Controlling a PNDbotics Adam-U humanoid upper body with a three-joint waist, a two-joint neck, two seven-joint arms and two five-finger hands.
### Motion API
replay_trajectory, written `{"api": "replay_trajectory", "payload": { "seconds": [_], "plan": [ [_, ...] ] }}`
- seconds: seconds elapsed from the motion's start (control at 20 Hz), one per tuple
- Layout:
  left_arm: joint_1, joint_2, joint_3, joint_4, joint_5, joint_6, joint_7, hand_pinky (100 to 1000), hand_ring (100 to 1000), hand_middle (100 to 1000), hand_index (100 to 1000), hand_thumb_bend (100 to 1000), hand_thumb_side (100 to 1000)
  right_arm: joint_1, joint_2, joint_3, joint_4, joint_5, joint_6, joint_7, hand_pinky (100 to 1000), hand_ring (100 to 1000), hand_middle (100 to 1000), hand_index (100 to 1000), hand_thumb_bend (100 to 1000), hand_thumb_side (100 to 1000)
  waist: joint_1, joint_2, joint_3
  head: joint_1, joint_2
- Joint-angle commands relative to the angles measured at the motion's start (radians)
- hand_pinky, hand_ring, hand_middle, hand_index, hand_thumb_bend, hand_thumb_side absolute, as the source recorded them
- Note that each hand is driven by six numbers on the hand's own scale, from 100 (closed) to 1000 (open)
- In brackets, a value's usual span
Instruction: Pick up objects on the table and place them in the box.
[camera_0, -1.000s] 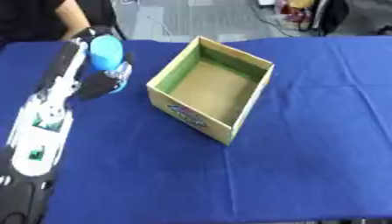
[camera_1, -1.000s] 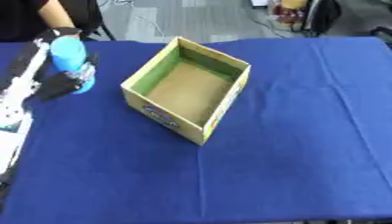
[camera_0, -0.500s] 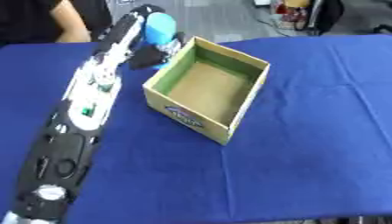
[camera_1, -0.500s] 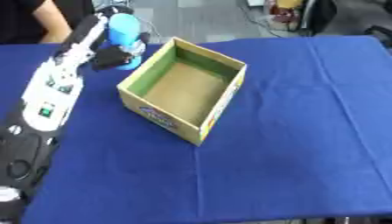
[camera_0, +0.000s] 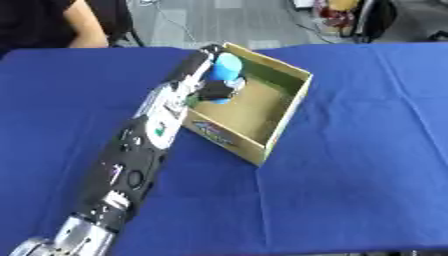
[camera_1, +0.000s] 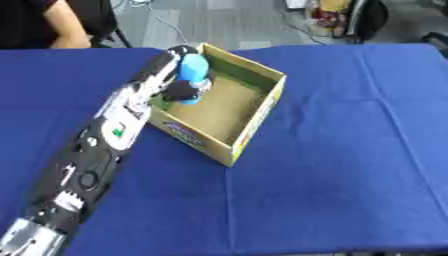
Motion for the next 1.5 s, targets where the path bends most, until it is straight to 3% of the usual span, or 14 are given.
{"api": "replay_trajectory", "payload": {
  "seconds": [0.05, 0.5, 0.75, 0.8, 0.95, 1.0, 1.05, 1.1, 1.15, 1.4, 1.5],
  "plan": [
    [-0.032, -0.017, 0.002, 0.037, -0.033, -0.021, 0.015, 849, 780, 886, 500, 100, 652, -0.006, -0.01, -0.001, -0.021, -0.004, -0.001, 0.004, 834, 737, 865, 948, 100, 855, -0.006, -0.012, -0.002, 0.009, -0.012],
    [-0.042, -0.045, -0.003, 0.066, -0.067, -0.048, 0.034, 847, 779, 884, 510, 100, 673, -0.006, -0.009, -0.001, -0.021, -0.003, -0.002, 0.007, 834, 737, 865, 948, 100, 855, -0.006, -0.011, -0.002, 0.012, -0.012],
    [-0.054, -0.078, 0.0, 0.091, -0.078, -0.057, 0.094, 842, 774, 887, 527, 100, 729, -0.008, -0.007, 0.0, -0.021, -0.004, -0.004, 0.008, 834, 738, 865, 949, 100, 855, -0.008, -0.011, -0.008, 0.02, -0.016],
    [-0.057, -0.083, 0.001, 0.095, -0.078, -0.06, 0.107, 842, 774, 890, 542, 100, 764, -0.009, -0.006, 0.001, -0.021, -0.005, -0.004, 0.008, 834, 738, 865, 949, 100, 855, -0.008, -0.011, -0.01, 0.022, -0.018],
    [-0.059, -0.092, 0.005, 0.095, -0.066, -0.072, 0.155, 841, 778, 913, 637, 100, 1000, -0.01, -0.005, 0.001, -0.021, -0.005, -0.004, 0.009, 834, 738, 865, 949, 100, 855, -0.009, -0.011, -0.013, 0.024, -0.019],
    [-0.059, -0.093, 0.005, 0.09, -0.059, -0.077, 0.177, 843, 787, 935, 700, 462, 1000, -0.011, -0.005, 0.001, -0.021, -0.006, -0.004, 0.009, 835, 738, 865, 949, 100, 855, -0.008, -0.011, -0.014, 0.024, -0.019],
    [-0.059, -0.093, 0.005, 0.086, -0.051, -0.088, 0.198, 848, 797, 949, 727, 682, 1000, -0.011, -0.004, 0.001, -0.021, -0.006, -0.004, 0.009, 835, 738, 865, 949, 100, 855, -0.008, -0.011, -0.014, 0.024, -0.02],
    [-0.058, -0.092, 0.006, 0.081, -0.043, -0.099, 0.216, 854, 811, 966, 758, 796, 1000, -0.011, -0.004, 0.001, -0.021, -0.006, -0.004, 0.009, 835, 738, 865, 949, 100, 855, -0.008, -0.011, -0.014, 0.023, -0.02],
    [-0.059, -0.091, 0.007, 0.076, -0.035, -0.111, 0.234, 863, 824, 979, 770, 863, 1000, -0.011, -0.004, 0.001, -0.021, -0.005, -0.004, 0.009, 834, 738, 865, 949, 100, 855, -0.008, -0.011, -0.014, 0.023, -0.02],
    [-0.061, -0.085, 0.002, 0.048, -0.01, -0.151, 0.299, 900, 864, 1000, 786, 919, 1000, -0.01, -0.005, 0.001, -0.021, -0.005, -0.004, 0.009, 834, 738, 866, 949, 100, 855, -0.009, -0.011, -0.011, 0.025, -0.021],
    [-0.063, -0.083, 0.0, 0.044, -0.015, -0.154, 0.305, 909, 872, 1000, 791, 961, 948, -0.01, -0.005, 0.0, -0.021, -0.005, -0.004, 0.009, 834, 738, 865, 949, 100, 855, -0.009, -0.011, -0.011, 0.027, -0.022]
  ]
}}
